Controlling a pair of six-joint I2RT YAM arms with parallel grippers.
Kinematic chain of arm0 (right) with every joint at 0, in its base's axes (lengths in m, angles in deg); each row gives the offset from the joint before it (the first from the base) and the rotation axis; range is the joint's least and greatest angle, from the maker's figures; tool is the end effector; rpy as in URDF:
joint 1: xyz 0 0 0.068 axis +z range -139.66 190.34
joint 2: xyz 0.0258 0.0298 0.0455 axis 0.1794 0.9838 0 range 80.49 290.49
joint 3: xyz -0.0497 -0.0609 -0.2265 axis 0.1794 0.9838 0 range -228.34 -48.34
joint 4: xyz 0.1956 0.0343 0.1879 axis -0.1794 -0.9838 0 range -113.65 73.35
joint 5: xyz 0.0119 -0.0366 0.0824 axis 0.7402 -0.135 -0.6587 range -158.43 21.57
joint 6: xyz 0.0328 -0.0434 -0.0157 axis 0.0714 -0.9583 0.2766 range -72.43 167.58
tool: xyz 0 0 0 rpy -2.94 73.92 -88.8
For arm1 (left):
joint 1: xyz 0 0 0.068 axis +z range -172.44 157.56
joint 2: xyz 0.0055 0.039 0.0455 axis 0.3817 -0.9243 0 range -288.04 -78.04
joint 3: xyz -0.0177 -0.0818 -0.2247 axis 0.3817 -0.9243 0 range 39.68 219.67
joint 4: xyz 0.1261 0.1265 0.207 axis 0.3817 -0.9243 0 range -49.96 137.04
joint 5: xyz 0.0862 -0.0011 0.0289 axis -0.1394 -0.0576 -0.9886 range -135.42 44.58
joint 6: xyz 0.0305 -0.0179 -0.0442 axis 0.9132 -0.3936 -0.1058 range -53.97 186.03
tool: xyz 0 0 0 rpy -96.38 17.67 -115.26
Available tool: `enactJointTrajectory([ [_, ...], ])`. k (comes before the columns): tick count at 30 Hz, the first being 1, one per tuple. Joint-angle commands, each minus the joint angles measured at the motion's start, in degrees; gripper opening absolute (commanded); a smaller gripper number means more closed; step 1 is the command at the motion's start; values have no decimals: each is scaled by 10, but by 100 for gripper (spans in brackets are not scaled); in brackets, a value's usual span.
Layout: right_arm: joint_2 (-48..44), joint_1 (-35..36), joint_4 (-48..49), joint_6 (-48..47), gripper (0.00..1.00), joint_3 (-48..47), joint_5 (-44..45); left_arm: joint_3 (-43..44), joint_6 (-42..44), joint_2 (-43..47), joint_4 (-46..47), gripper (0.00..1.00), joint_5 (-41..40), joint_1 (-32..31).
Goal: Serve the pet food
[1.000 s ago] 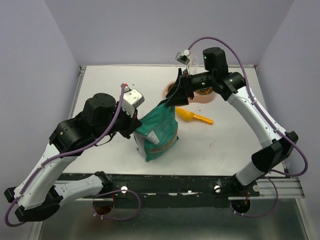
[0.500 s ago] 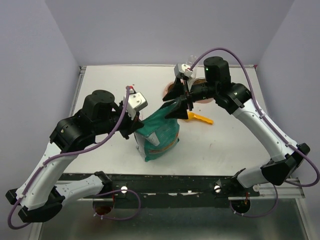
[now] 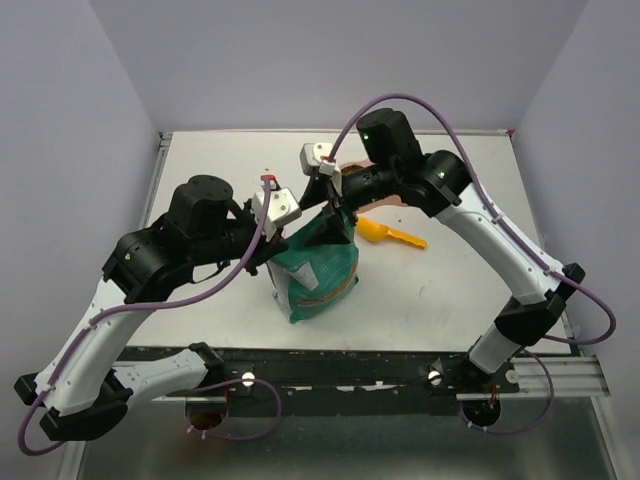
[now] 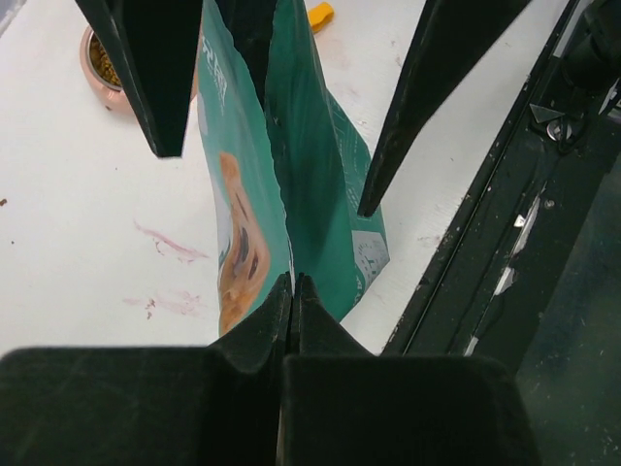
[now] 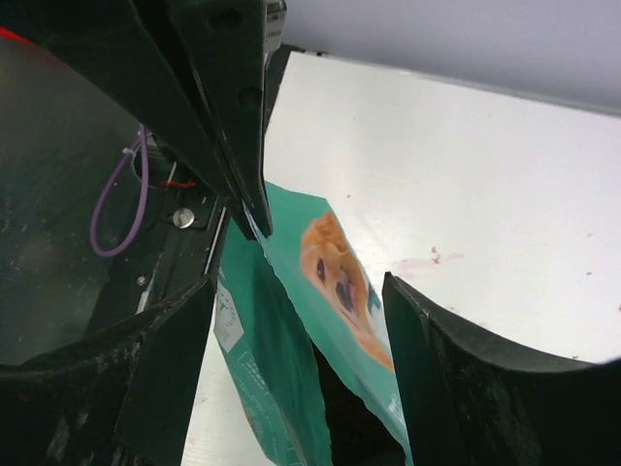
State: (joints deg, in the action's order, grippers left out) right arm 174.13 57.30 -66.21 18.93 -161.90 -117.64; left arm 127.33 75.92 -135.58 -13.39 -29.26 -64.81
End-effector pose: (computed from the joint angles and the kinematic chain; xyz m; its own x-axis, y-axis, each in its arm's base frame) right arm 0.2123 0.2715 0.4375 0.1480 -0.3004 -0.9423 -0.9750 -0.2042 -0.0881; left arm 0.1301 -0.1337 0.4320 -0.2256 0.4292 -0.8746 0.8766 0.4811 0.0100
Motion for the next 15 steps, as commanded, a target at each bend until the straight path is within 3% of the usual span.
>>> enactJointTrajectory([
  [1, 21, 23, -89, -55, 77, -21, 41, 31, 17, 9, 35, 0, 42, 0],
  [5, 40, 44, -113, -65, 72, -44, 70, 32, 19, 8, 32, 0, 41, 0],
  [12, 55, 65, -112, -84, 48, -59, 135, 37, 17, 8, 29, 0, 34, 0],
  [15, 57, 66, -111, -85, 43, -67, 141, 32, 16, 8, 25, 0, 29, 0],
])
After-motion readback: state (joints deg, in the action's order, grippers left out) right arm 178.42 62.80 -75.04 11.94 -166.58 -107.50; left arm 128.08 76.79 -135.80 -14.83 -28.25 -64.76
